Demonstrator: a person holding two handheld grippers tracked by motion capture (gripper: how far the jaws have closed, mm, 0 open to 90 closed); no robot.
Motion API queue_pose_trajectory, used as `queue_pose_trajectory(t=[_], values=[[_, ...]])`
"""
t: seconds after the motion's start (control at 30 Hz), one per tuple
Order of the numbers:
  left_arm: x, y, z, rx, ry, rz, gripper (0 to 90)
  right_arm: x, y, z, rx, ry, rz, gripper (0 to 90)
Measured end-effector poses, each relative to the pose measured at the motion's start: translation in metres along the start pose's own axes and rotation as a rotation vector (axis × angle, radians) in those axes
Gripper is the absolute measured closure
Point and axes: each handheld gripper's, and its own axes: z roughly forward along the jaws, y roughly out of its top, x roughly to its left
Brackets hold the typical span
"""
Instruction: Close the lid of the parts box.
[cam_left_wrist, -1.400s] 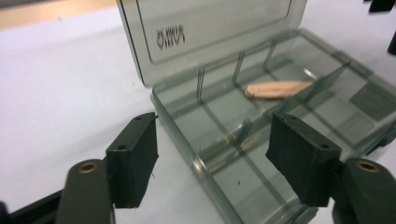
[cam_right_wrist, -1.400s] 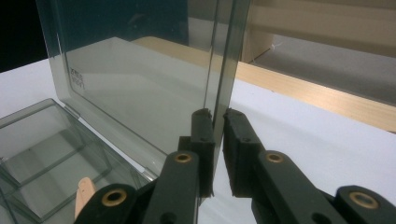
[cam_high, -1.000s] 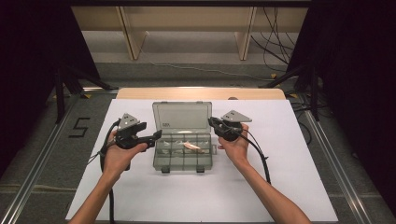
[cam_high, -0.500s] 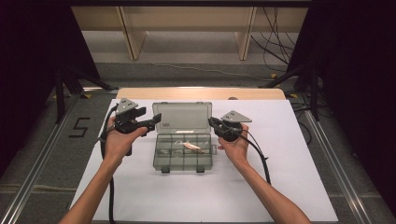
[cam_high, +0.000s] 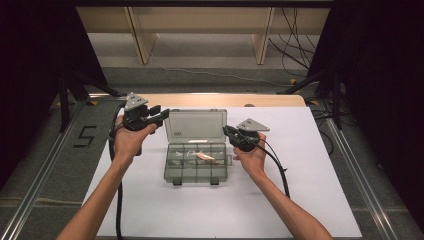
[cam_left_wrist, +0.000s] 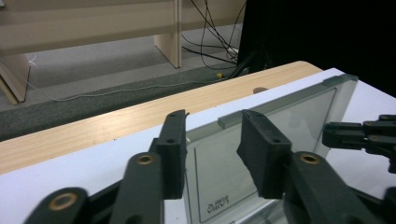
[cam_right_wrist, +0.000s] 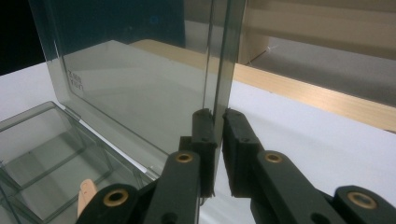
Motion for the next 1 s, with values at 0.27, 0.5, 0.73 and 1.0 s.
queue_pose_trajectory(t=[0.27, 0.5, 0.73, 1.0], values=[[0.005, 0.006, 0.012, 0.027, 0.002, 0.008, 85.5, 0.001, 0.0, 0.0, -0.003, 0.002, 0.011, 84.1], [0.006, 0.011, 0.024, 0.046, 0.01, 0.014, 90.0, 0.001, -0.001, 0.0, -0.017, -0.008, -0.001, 84.0], [0.009, 0.012, 0.034, 0.061, 0.018, 0.021, 90.0, 0.001, -0.001, 0.0, -0.007, -0.001, -0.001, 84.0], [0.013, 0.012, 0.043, 0.085, 0.011, 0.064, 90.0, 0.001, -0.001, 0.0, -0.02, -0.009, -0.002, 84.1]])
